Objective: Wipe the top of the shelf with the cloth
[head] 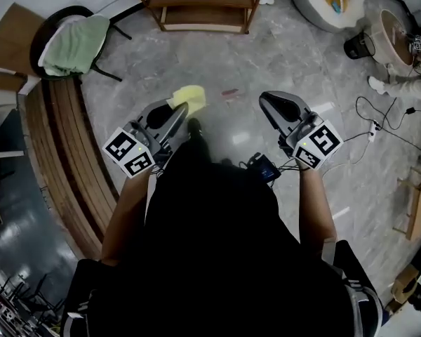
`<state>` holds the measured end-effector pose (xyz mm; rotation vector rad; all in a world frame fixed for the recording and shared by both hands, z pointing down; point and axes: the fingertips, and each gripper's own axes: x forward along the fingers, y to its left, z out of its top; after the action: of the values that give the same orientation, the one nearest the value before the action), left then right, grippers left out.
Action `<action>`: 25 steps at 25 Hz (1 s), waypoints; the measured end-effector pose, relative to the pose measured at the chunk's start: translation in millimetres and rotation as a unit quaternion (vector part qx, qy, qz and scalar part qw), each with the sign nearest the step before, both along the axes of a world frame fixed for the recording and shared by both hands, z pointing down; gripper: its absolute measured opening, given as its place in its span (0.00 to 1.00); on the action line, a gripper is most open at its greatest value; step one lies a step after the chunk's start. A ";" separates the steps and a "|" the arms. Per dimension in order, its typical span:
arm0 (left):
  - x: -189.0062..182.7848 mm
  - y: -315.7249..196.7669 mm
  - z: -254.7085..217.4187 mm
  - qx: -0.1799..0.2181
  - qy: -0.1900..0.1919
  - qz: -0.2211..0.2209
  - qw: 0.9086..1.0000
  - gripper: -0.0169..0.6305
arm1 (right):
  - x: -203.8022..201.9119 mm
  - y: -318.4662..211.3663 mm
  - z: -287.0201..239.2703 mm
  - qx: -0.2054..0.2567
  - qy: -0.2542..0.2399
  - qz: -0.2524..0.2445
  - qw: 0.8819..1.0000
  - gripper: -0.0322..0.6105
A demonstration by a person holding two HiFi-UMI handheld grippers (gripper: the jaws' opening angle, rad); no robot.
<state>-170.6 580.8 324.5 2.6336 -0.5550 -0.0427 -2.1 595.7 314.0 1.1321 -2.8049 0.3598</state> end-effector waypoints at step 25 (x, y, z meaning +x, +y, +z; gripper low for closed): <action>-13.5 -280.8 3.7 -0.007 0.011 0.020 1.000 0.07 | -28.3 -269.8 -10.6 -0.004 -0.031 0.025 0.999 0.11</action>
<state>-184.1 299.9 328.3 2.6262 -0.4943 -0.0566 -30.5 326.0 303.4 1.2115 -2.8301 0.4183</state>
